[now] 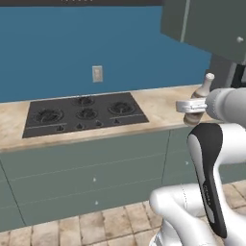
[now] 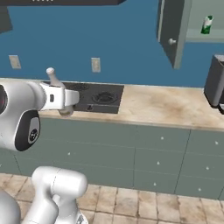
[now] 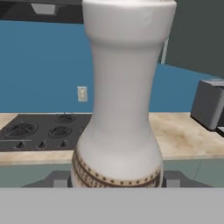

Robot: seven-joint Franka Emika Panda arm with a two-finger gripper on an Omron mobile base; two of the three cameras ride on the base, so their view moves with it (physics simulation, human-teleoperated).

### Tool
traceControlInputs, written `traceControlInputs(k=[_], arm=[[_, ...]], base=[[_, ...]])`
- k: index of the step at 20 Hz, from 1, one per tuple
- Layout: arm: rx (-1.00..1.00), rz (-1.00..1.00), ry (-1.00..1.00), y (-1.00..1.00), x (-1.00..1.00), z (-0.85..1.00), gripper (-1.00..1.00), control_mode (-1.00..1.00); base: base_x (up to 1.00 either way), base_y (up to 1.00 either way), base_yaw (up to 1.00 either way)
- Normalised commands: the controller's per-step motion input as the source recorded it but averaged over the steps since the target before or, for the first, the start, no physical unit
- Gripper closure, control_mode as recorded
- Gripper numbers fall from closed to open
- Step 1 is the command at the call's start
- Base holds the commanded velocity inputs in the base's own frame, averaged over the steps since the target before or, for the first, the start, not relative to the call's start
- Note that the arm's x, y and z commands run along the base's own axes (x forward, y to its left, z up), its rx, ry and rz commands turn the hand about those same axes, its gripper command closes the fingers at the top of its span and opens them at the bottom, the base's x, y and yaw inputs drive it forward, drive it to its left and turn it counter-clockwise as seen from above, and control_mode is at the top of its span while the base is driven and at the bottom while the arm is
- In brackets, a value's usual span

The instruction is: Sort all alcoholic drinks to one cabinet, and non-alcoholic drinks to the other.

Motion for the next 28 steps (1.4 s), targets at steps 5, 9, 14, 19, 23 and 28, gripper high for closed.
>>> traceControlInputs(k=[5,9,14,19,23,28], arm=[[0.0,0.0,0.0,0.0,0.0,0.0,1.0,1.0],[0.0,0.0,0.0,0.0,0.0,0.0,1.0,1.0],[0.0,0.0,0.0,0.0,0.0,0.0,1.0,1.0],[0.0,0.0,0.0,0.0,0.0,0.0,1.0,1.0],[0.0,0.0,0.0,0.0,0.0,0.0,1.0,1.0],[0.0,0.0,0.0,0.0,0.0,0.0,1.0,1.0]], base=[[0.0,0.75,0.04],[-0.01,0.73,0.04],[-0.05,0.69,0.04],[-0.12,0.65,0.02],[-0.09,0.64,0.02],[-0.07,0.65,0.03]])
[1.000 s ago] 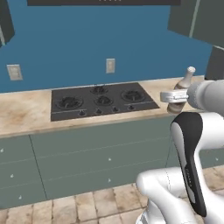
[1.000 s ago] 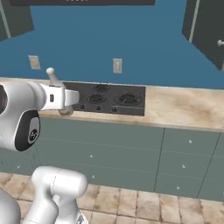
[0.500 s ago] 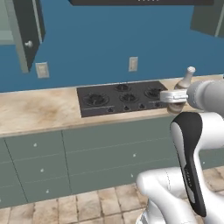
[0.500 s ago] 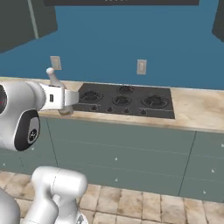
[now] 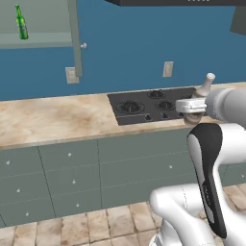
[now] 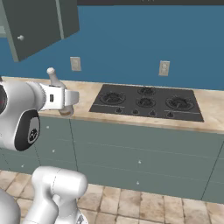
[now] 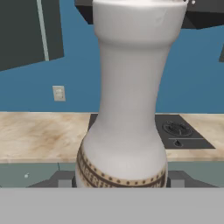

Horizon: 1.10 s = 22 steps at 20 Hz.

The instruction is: Sort all alcoholic drinks to one cabinet, and non-alcoholic drinks to the other.

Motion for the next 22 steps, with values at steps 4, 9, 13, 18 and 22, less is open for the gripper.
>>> traceControlInputs(k=[4,9,13,18,22], arm=[[0.0,0.0,0.0,0.0,0.0,0.0,1.0,1.0],[0.0,0.0,0.0,0.0,0.0,0.0,1.0,1.0],[0.0,0.0,0.0,0.0,0.0,0.0,1.0,1.0],[0.0,0.0,0.0,0.0,0.0,0.0,1.0,1.0],[0.0,0.0,0.0,0.0,0.0,0.0,1.0,1.0]], base=[[-0.04,0.65,0.03],[0.0,0.62,0.03],[0.0,0.56,0.02],[0.0,0.57,0.02],[0.06,0.58,0.03]])
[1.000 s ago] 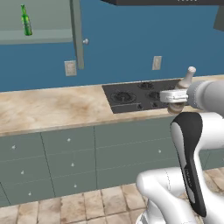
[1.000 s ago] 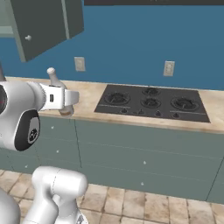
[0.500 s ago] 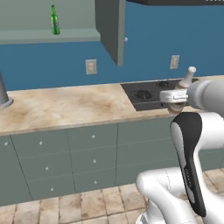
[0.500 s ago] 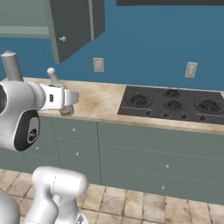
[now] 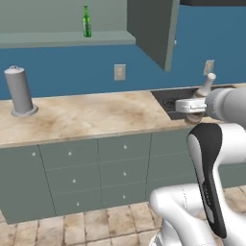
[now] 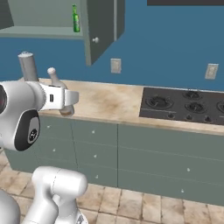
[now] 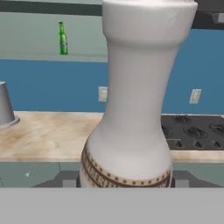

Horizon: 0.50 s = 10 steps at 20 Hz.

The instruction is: Sort all alcoholic drinks to one cabinet, and non-alcoholic drinks to the other.

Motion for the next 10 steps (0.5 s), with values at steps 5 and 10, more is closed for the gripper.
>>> traceControlInputs(k=[5,10], arm=[[0.0,0.0,0.0,0.0,0.0,0.0,1.0,1.0],[0.0,0.0,0.0,0.0,0.0,0.0,1.0,1.0]], base=[[0.13,0.58,0.03],[0.27,0.49,0.03]])
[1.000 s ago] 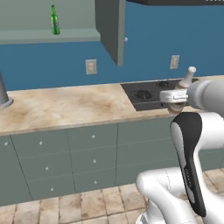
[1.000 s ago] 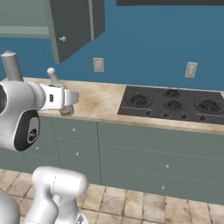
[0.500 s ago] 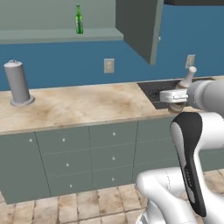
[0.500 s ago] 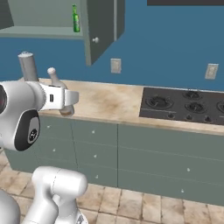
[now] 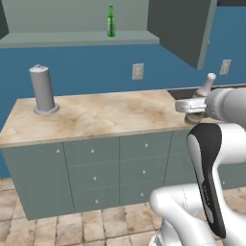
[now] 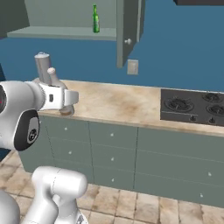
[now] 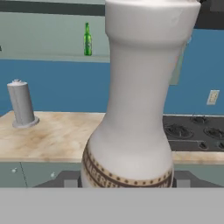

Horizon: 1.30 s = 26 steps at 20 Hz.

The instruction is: Sort all alcoholic drinks to one cabinet, and non-alcoholic drinks to the other.

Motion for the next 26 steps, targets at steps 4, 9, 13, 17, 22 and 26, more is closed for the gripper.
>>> traceControlInputs(k=[4,9,13,17,22,26], arm=[[0.0,0.0,0.0,0.0,0.0,0.0,1.0,1.0],[0.0,0.0,0.0,0.0,0.0,0.0,1.0,1.0],[0.0,0.0,0.0,0.0,0.0,0.0,1.0,1.0],[0.0,0.0,0.0,0.0,0.0,0.0,1.0,1.0],[0.0,0.0,0.0,0.0,0.0,0.0,1.0,1.0],[0.0,0.0,0.0,0.0,0.0,0.0,1.0,1.0]], base=[[0.37,0.44,0.02],[0.48,0.4,0.02],[0.5,0.36,0.02],[0.48,0.39,0.01],[0.47,0.41,0.01],[0.47,0.4,0.01]])
